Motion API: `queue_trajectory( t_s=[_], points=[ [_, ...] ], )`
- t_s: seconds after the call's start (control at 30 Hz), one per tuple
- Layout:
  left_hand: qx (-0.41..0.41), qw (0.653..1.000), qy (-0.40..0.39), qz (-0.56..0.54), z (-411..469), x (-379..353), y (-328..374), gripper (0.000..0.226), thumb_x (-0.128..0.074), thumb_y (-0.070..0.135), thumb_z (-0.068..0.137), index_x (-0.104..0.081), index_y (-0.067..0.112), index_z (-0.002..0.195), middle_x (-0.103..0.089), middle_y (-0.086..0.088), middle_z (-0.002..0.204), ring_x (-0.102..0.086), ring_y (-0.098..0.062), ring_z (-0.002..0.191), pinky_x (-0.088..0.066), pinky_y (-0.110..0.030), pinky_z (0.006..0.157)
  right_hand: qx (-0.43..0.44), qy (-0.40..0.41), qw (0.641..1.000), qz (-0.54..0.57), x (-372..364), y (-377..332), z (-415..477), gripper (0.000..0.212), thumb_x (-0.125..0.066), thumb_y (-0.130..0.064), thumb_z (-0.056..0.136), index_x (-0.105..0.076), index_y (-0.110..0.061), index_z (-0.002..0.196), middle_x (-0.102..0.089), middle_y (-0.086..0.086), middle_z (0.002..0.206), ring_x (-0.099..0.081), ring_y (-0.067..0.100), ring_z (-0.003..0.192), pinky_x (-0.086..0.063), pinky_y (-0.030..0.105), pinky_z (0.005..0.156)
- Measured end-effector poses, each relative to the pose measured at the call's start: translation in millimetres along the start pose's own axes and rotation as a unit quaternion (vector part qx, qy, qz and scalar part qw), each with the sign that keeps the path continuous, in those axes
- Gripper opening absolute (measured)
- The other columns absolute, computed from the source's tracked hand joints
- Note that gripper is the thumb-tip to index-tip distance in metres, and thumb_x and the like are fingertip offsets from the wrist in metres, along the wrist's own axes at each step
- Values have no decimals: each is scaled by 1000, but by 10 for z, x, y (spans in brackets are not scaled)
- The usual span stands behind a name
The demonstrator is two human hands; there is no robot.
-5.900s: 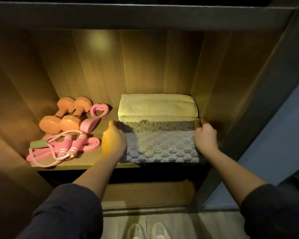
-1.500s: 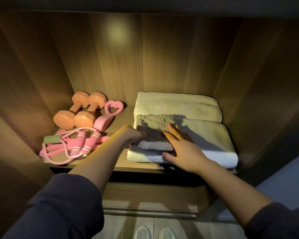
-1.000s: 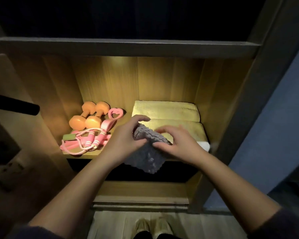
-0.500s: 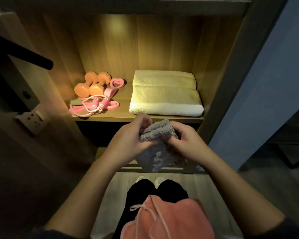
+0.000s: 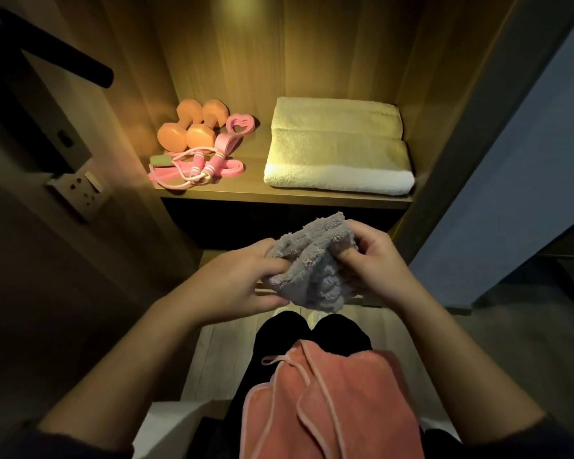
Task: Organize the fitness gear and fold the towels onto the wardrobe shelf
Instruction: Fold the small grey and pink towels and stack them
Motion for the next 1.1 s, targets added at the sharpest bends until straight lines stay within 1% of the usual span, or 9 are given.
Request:
queue_trajectory(
  t_s=[0.13,0.27,0.57,0.63,0.73,0.8,0.87,1.0,1.1],
  points=[
    [43,996,-55,53,70,-8,-128,23,-59,52,88,-67,33,99,-49,14,103,-53,-6,94,-50,-33,78,-27,29,999,-31,75,142,-15,13,-61,-11,94,-70,-18,101,-72,8,95,-66,13,87,-52,33,75],
    [43,995,-84,22,104,21,-191,44,-50,67,82,-69,35,106,-52,13,116,-53,-5,103,-50,-36,86,-78,41,996,-9,44,270,-54,16,-59,-8,95,-68,-22,96,-67,-14,67,-60,-5,61,-45,14,55],
    [57,981,107,-151,-73,-19,-242,22,-64,47,82,-51,37,97,-61,13,98,-62,-9,92,-57,-42,74,-99,21,995,23,-53,273,-31,26,-53,-4,98,-64,-27,100,-71,-20,74,-63,-7,66,-45,9,56],
    [97,947,142,-270,-100,-78,-239,32,-69,31,85,-45,43,101,-65,10,102,-66,-14,99,-60,-40,72,-102,35,993,37,-71,284,-21,21,-53,-8,98,-65,-25,100,-73,-14,81,-68,0,75,-49,14,61],
    [179,834,224,-472,-80,-275,-193,49,-67,13,90,-42,43,120,-71,7,102,-70,-9,93,-58,-24,66,-111,76,986,94,-176,323,-50,17,-51,-16,101,-65,-24,106,-75,-8,94,-72,11,86,-54,20,66],
    [244,775,267,-519,-15,-414,-128,22,-61,15,95,-54,29,111,-67,11,81,-65,-2,69,-49,-16,57,-118,119,980,110,-262,366,-80,17,-49,-21,102,-65,-24,108,-75,-5,99,-72,13,91,-56,22,68],
    [290,783,300,-461,50,-513,-62,16,-53,22,100,-58,20,85,-57,12,64,-53,-4,58,-43,-23,53,-116,171,977,54,-334,399,-103,20,-46,-27,103,-65,-19,104,-74,2,98,-70,14,93,-56,29,73],
    [303,843,368,-249,81,-636,28,27,-43,29,103,-47,7,88,-46,1,65,-44,-17,59,-37,-39,57,-58,251,960,-115,-401,414,-159,34,-42,-27,104,-51,-3,83,-53,9,71,-43,2,62,-35,26,57],
    [293,841,379,-251,117,-708,17,25,-42,27,103,-44,10,85,-43,3,64,-40,-12,56,-34,-38,56,-41,263,953,-145,-369,413,-159,32,-42,-23,104,-49,-4,79,-47,4,66,-38,3,57,-29,19,51]
  ],
)
Point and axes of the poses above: each hand's wrist, its own z-axis towards the middle knuckle, its own x-axis out of the back of the hand, y = z × x, the point moved 3 cm from there along z, towards the middle knuckle
